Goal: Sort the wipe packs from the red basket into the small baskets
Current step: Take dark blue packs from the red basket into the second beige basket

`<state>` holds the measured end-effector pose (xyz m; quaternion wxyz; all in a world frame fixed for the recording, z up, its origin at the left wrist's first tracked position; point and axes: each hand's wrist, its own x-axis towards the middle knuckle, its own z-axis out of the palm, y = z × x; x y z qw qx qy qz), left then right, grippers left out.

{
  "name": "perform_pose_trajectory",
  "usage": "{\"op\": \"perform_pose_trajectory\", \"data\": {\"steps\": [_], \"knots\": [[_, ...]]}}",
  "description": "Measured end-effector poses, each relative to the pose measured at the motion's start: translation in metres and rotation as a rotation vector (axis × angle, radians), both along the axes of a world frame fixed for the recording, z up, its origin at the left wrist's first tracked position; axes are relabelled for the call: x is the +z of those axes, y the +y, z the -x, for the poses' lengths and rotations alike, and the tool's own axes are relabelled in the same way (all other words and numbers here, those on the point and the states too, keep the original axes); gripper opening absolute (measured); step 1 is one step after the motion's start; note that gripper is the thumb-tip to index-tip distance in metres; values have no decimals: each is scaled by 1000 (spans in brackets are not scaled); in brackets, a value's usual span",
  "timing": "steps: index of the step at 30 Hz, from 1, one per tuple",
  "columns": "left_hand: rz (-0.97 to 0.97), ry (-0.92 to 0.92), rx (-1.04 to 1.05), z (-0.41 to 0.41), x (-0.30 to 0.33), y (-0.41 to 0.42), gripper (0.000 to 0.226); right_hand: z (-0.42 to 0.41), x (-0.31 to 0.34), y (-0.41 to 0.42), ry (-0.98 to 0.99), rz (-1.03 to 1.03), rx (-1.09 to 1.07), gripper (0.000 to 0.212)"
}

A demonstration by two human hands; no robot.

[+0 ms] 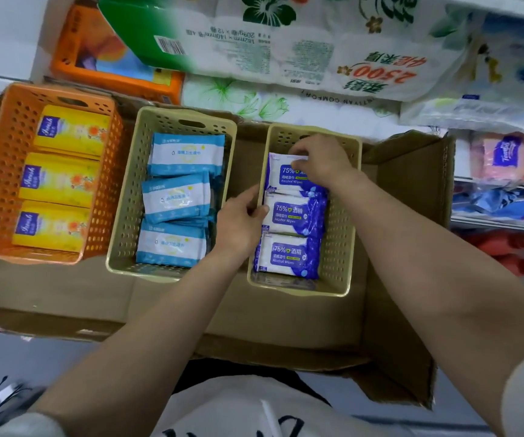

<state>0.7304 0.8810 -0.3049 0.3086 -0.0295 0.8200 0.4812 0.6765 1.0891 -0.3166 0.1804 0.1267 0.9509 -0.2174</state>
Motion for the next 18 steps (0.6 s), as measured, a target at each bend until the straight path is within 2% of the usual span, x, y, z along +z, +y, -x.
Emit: {"op": "perform_pose_trajectory", "data": {"steps": [5,18], "knots": [[-84,-92,50,3,-2,-2,38,-5,-17,4,-22,-37,-46,30],[-39,-116,51,3,-1,0,39,-16,-25,-5,67,-86,-65,31]]}}
